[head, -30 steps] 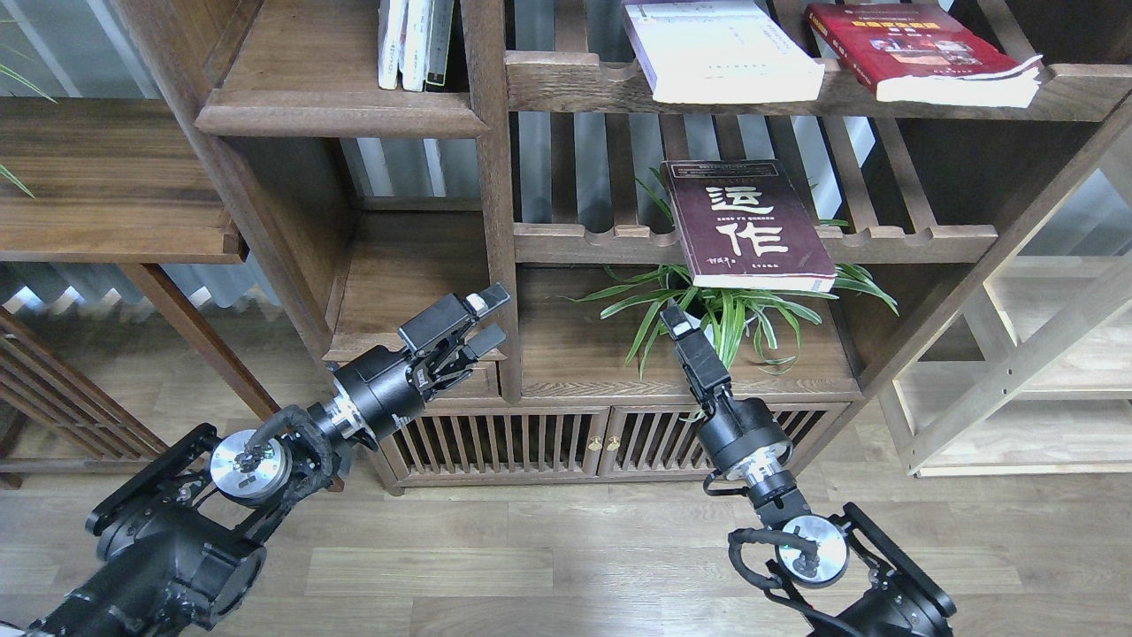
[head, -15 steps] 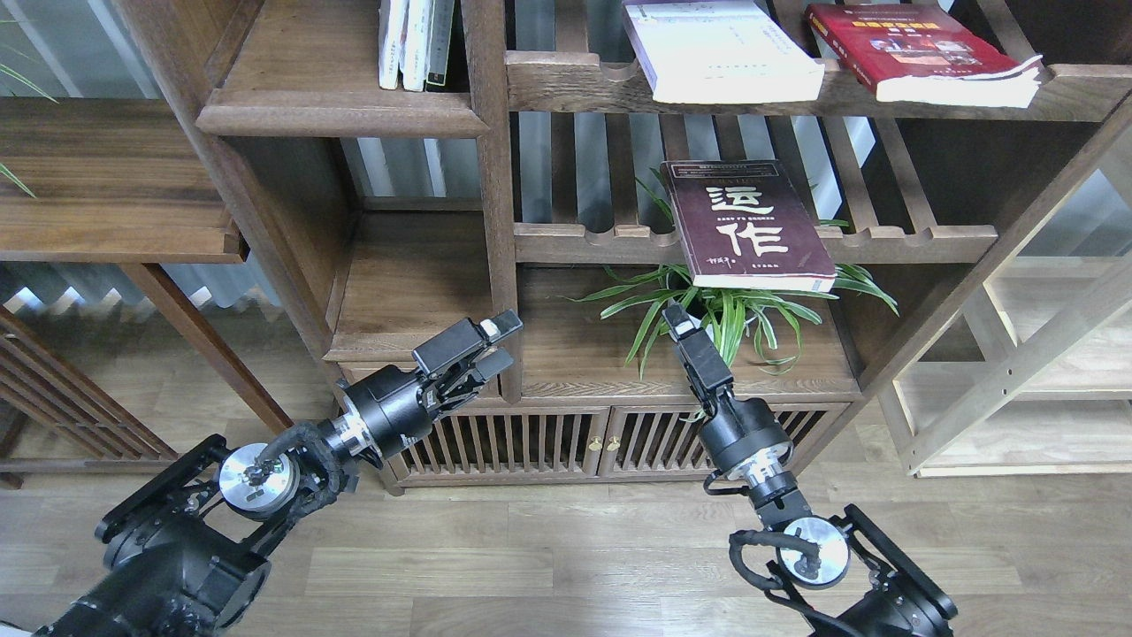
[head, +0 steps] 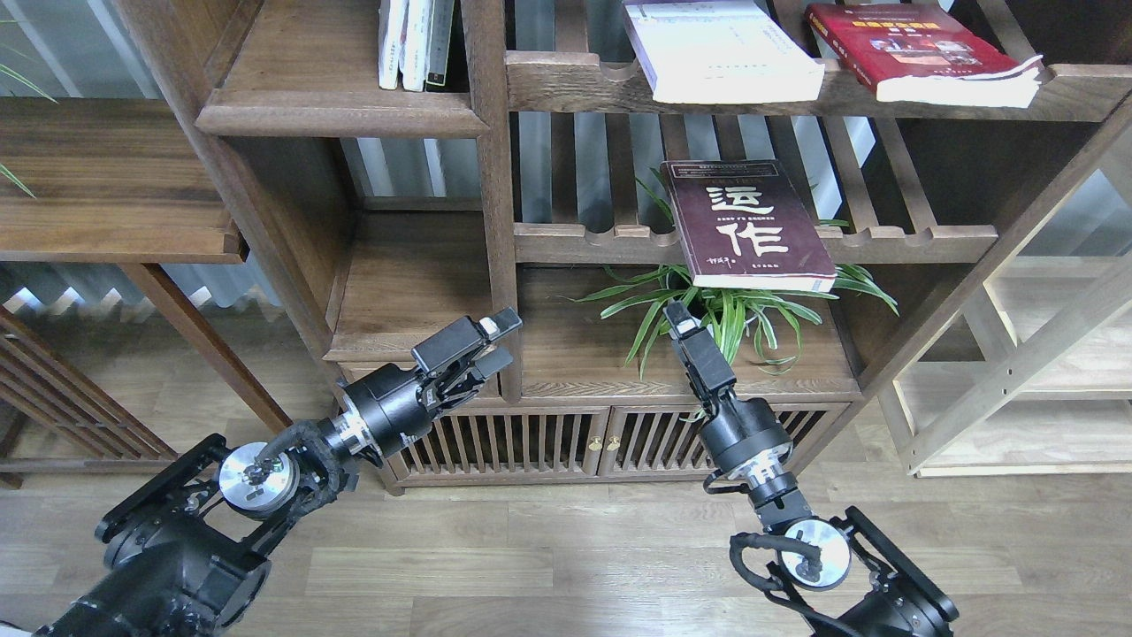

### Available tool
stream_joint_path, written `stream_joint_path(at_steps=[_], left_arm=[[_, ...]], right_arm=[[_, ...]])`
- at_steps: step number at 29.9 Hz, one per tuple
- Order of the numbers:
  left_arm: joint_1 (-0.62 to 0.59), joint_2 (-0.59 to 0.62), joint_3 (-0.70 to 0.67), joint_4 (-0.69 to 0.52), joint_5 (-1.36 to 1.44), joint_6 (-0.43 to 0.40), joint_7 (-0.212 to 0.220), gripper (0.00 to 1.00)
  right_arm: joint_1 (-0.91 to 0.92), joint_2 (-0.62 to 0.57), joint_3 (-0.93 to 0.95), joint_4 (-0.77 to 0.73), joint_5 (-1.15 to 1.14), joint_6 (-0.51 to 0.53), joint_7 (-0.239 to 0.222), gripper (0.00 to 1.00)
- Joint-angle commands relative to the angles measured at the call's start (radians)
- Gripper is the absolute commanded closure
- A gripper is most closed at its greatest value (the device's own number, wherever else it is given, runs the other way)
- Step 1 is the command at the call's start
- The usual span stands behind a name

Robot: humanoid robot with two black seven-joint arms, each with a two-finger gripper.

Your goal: Organize books on shelf

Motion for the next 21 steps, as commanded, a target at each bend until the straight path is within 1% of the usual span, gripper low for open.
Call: stream_joint_path(at_steps=[1, 21], left_arm=[[0.0, 0.0, 0.0, 0.0, 0.0, 0.0, 0.0, 0.01], [0.0, -0.005, 0.003, 0.002, 0.001, 0.0, 0.0, 0.01]], right_arm=[[-0.001, 0.0, 0.0, -0.001, 0.0, 0.0, 0.0, 0.0], [0.001, 0.0, -0.003, -0.004, 0.0, 0.003, 0.0, 0.0]])
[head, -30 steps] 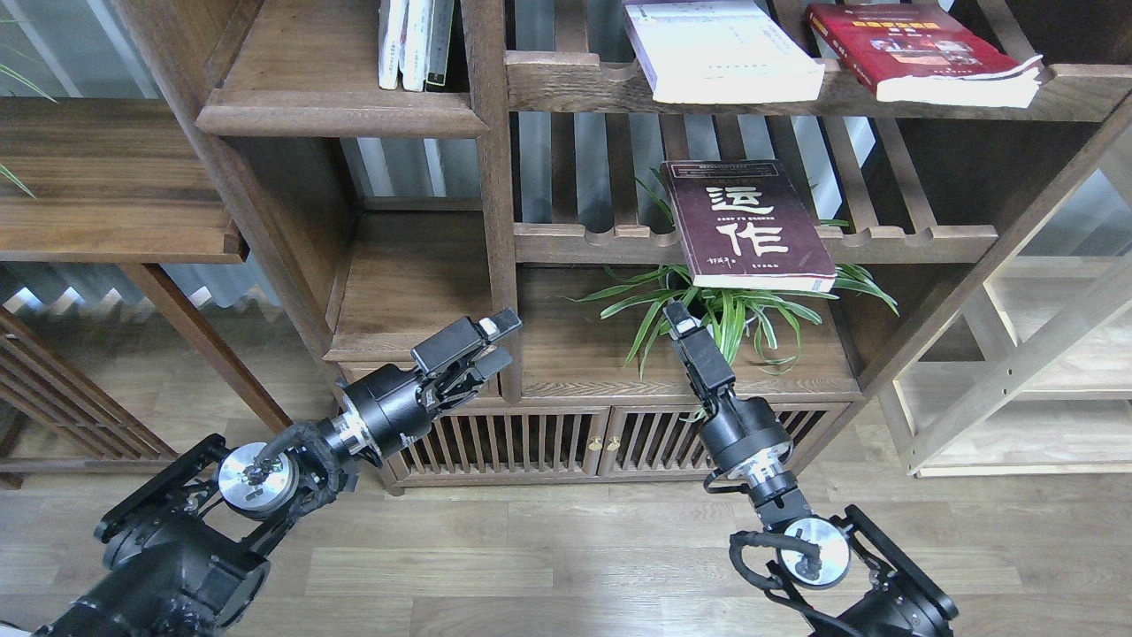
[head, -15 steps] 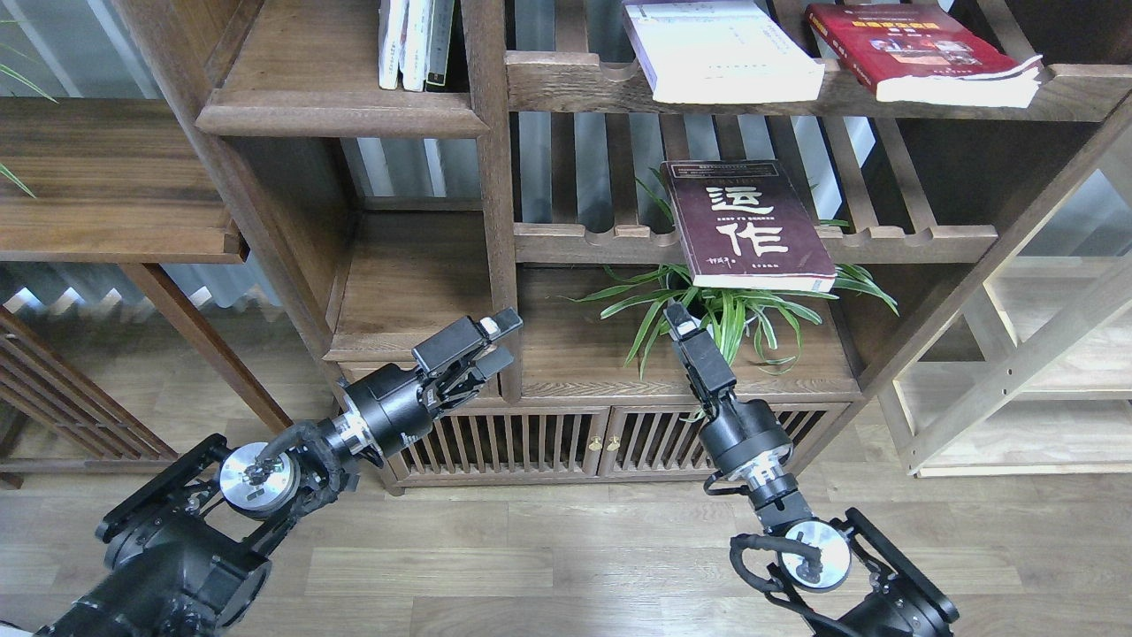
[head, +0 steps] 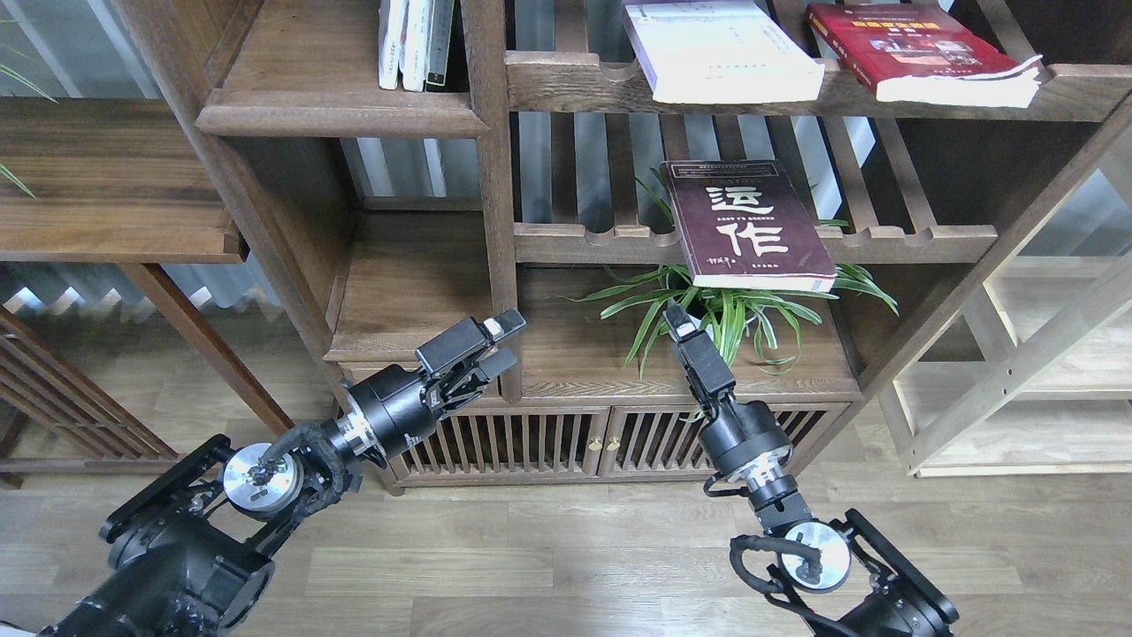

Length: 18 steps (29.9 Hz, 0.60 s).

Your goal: Organize books on shelf

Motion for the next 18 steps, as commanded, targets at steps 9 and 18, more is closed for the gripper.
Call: stream_joint_path(at_steps=[9, 18], left_arm=[[0.008, 0.001, 0.0, 0.002, -0.001, 0.0, 0.0, 0.01], [0.009, 0.001, 0.0, 0.002, 0.001, 0.0, 0.0, 0.01]], right_arm=[[0.005, 0.0, -0.003, 0.0, 0.0, 0.007, 0.006, 0.0], [0.006, 0.0, -0.004, -0.001, 0.0, 0.058, 0.009, 0.0]])
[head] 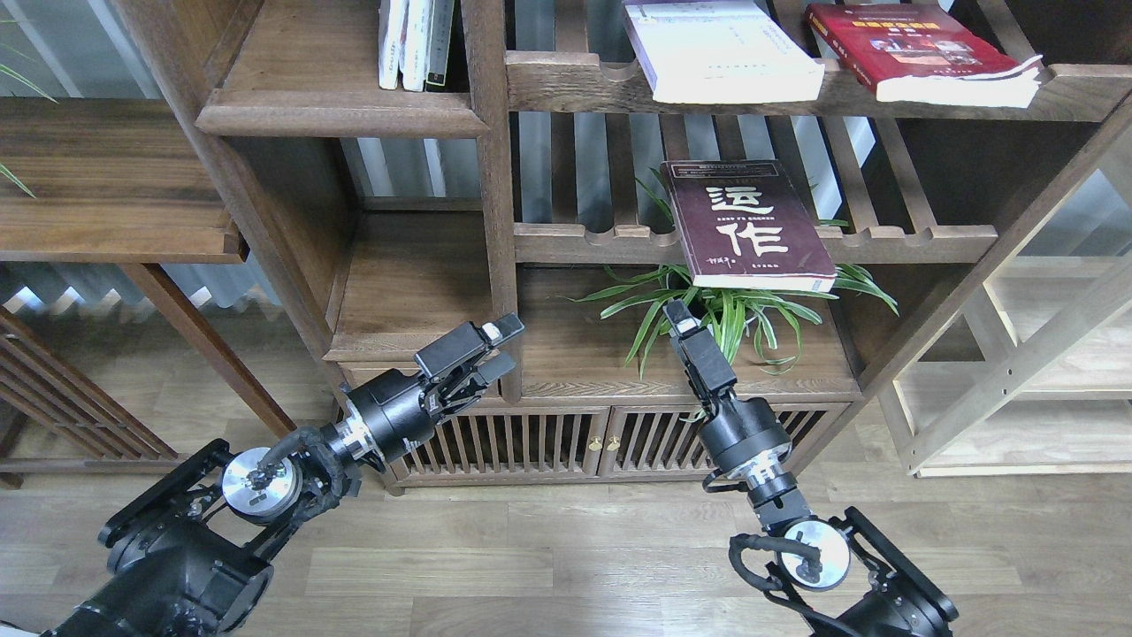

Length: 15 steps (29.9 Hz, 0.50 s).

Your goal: Organize books on shelf

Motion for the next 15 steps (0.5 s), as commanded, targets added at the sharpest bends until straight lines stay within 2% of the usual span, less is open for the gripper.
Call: stream_joint_path(at_steps=[1, 15], left_arm=[[0.0, 0.0, 0.0, 0.0, -0.001, 0.0, 0.0, 0.01], [0.014, 0.003, -0.008, -0.005, -0.003, 0.0, 0.0, 0.01]], right_arm=[[0.0, 0.0, -0.005, 0.0, 0.0, 0.022, 0.0, 0.0], [0.012, 0.0, -0.009, -0.058, 0.017, 0.032, -0.003, 0.0]])
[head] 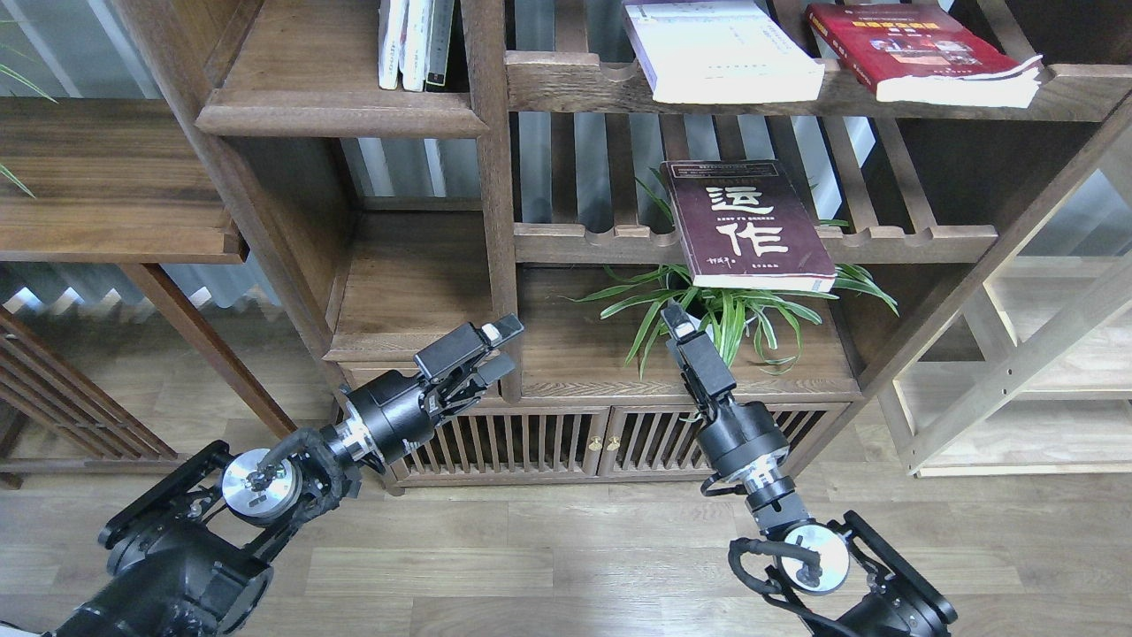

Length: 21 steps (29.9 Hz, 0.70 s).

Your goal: Organize books on shelf

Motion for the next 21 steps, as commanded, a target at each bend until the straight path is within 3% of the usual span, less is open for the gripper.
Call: stream_joint_path(at_steps=[1, 11, 17, 21], left_arm=[[0.01, 0.005, -0.011, -0.009, -0.003, 0.0, 0.0, 0.01], [0.05, 0.008, -0.129, -0.018, -0.012, 0.0, 0.0, 0.01], [0.076, 0.009, -0.189, -0.023, -0.014, 0.0, 0.0, 0.01], [0.102, 0.012, -0.217, -0.026, -0.014, 0.0, 0.0, 0.01]], right_arm=[[0.015, 0.0, 0.004, -0.03, 0.003, 0.002, 0.006, 0.0], [0.061, 0.0, 0.02, -0.079, 0.138, 0.002, 0.012, 0.0], [0.066, 0.0, 0.012, -0.107, 0.138, 0.002, 0.123, 0.0], [0.075, 0.0, 0.004, -0.132, 0.138, 0.002, 0.127, 0.0]])
